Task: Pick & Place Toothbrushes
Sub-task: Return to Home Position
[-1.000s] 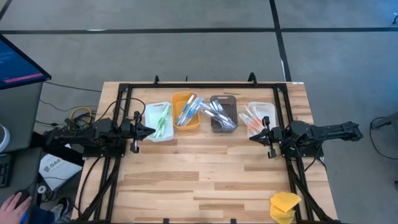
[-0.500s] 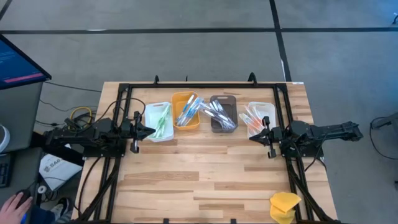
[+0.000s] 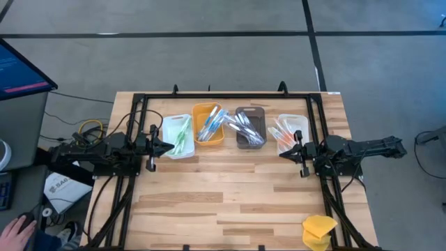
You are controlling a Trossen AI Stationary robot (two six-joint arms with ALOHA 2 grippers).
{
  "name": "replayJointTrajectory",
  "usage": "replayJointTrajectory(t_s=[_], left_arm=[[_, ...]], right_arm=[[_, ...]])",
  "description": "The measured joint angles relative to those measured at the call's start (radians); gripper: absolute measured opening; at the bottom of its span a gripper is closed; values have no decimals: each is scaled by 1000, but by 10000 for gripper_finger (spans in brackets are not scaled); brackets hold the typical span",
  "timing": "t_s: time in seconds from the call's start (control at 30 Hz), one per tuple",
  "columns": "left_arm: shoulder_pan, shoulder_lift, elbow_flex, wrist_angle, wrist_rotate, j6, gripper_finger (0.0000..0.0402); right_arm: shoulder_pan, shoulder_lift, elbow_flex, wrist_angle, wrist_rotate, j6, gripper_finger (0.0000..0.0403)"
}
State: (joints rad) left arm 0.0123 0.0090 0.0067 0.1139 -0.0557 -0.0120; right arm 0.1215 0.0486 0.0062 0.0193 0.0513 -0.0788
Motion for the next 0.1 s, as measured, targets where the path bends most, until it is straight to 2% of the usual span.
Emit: replayJointTrajectory(t_s=[0.1], left_arm=[[0,0,0,0,0,0,8]], right_arm=[[0,0,0,0,0,0,0]])
